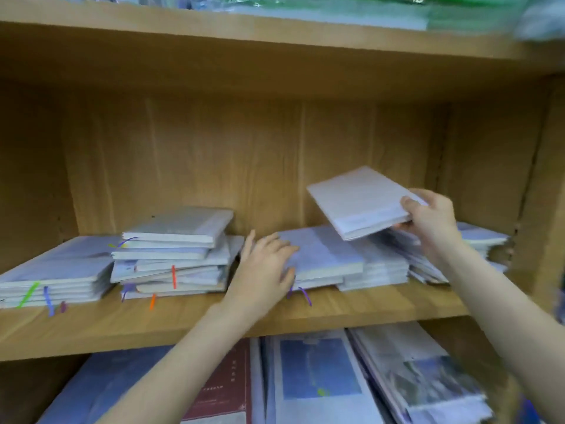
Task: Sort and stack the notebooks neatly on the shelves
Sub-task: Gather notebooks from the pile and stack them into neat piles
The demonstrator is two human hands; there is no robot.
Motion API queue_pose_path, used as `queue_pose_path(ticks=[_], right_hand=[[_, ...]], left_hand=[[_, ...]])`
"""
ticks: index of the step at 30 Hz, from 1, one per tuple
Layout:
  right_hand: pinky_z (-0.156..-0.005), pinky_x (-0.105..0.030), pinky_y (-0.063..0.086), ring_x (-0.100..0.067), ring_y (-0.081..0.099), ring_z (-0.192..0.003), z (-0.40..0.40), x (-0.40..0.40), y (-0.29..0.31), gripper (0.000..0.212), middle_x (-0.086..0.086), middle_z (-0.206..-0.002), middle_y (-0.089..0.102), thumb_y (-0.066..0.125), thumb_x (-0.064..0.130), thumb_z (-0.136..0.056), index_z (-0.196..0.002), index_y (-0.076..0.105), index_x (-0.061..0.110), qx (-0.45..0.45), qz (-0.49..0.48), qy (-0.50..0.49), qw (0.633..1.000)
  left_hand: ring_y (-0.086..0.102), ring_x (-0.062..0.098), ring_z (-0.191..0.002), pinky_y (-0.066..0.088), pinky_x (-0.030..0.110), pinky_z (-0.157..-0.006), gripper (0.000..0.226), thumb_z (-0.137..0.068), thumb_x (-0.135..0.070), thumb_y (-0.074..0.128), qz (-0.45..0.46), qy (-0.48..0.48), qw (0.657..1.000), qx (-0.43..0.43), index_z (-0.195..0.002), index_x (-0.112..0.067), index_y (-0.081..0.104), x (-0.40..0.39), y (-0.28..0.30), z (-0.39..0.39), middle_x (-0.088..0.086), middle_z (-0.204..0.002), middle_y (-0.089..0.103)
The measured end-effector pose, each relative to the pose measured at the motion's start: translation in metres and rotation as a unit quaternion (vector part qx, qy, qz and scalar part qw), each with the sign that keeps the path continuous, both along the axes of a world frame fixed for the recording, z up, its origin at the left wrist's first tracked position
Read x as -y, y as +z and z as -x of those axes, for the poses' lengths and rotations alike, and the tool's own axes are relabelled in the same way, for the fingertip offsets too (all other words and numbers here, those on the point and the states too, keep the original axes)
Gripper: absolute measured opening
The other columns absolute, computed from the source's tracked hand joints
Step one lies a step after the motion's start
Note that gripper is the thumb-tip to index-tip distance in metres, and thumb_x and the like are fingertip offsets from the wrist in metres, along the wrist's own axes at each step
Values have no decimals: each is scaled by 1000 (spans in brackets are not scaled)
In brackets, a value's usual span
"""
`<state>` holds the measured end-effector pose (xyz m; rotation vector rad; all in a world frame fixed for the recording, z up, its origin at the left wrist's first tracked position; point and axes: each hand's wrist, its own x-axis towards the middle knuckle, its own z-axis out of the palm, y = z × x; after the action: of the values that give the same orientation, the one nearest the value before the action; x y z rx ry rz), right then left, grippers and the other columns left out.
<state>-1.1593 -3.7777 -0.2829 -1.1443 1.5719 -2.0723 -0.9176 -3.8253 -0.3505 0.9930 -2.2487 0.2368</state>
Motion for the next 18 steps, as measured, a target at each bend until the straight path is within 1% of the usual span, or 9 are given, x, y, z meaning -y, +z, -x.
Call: queue_pose_path(ticks=[2, 3, 6, 9, 10, 12, 14, 16, 18], right_hand=[[-77, -43, 56, -29, 60, -97, 24, -7, -7, 33, -12, -114, 59, 48, 13, -96, -129, 51, 7, -93, -33, -68, 993], [-81, -47, 55, -31, 60, -97, 32, -9, -11, 36, -12, -119, 57, 47, 15, -97, -132, 50, 9, -135, -50, -90, 985], [-78, -46, 54, -29, 61, -76, 43, -8, -17, 38, -12, -117, 55, 45, 13, -97, -134, 48, 6, -189, -86, -115, 971], [-94, -47, 46, -37, 57, -107, 42, 3, -21, 38, -18, -126, 55, 46, 14, -96, -133, 48, 3, -218, -116, -116, 962], [-94, -45, 46, -36, 57, -107, 40, 8, -22, 38, -18, -127, 55, 45, 13, -97, -134, 47, 2, -217, -127, -112, 961], [-87, -42, 50, -30, 65, -79, 35, 18, -24, 37, -20, -122, 57, 43, 14, -98, -133, 44, 1, -200, -153, -92, 963], [-77, -37, 55, -21, 62, -54, 31, 26, -24, 35, -16, -117, 56, 40, 15, -100, -131, 43, 0, -174, -176, -69, 967], [-63, -24, 54, -18, 61, -47, 30, 32, -24, 35, -11, -109, 54, 39, 14, -100, -132, 41, 0, -153, -200, -43, 967], [-66, -33, 54, -29, 66, -63, 29, 37, -26, 35, -14, -105, 56, 39, 10, -99, -132, 39, -2, -159, -237, -19, 958]], left_hand=[[23, 17, -141, 8, 29, -114, 48, -95, -30, 46, -16, -8, 998, 63, -140, -16, 39, 2, 0, 28, 3, -148, 36], [21, 19, -141, 13, 29, -113, 52, -95, -33, 46, -28, -1, 995, 97, -143, -16, 33, 4, -1, 42, 5, -150, 31], [33, 25, -135, 30, 36, -105, 60, -96, -40, 44, -43, 53, 981, 180, -145, -13, 24, 10, -3, 74, 13, -147, 33], [50, 28, -118, 44, 35, -84, 59, -96, -48, 36, 23, 118, 968, 220, -142, -13, 28, 14, -3, 77, 10, -136, 45], [54, 28, -113, 44, 34, -77, 58, -96, -50, 34, 40, 133, 965, 223, -140, -13, 31, 15, -3, 74, 8, -132, 48], [57, 27, -107, 37, 30, -67, 57, -96, -52, 30, 57, 157, 957, 236, -137, -14, 35, 15, -2, 67, 6, -125, 53], [59, 26, -104, 31, 28, -64, 55, -96, -53, 30, 60, 177, 949, 255, -133, -14, 40, 16, 0, 62, 5, -117, 59], [60, 25, -101, 32, 28, -63, 52, -96, -53, 31, 54, 188, 942, 272, -127, -14, 45, 17, 5, 59, 6, -111, 63], [60, 25, -100, 30, 24, -54, 51, -95, -53, 32, 44, 200, 936, 288, -122, -13, 50, 16, 9, 57, 7, -109, 63]])
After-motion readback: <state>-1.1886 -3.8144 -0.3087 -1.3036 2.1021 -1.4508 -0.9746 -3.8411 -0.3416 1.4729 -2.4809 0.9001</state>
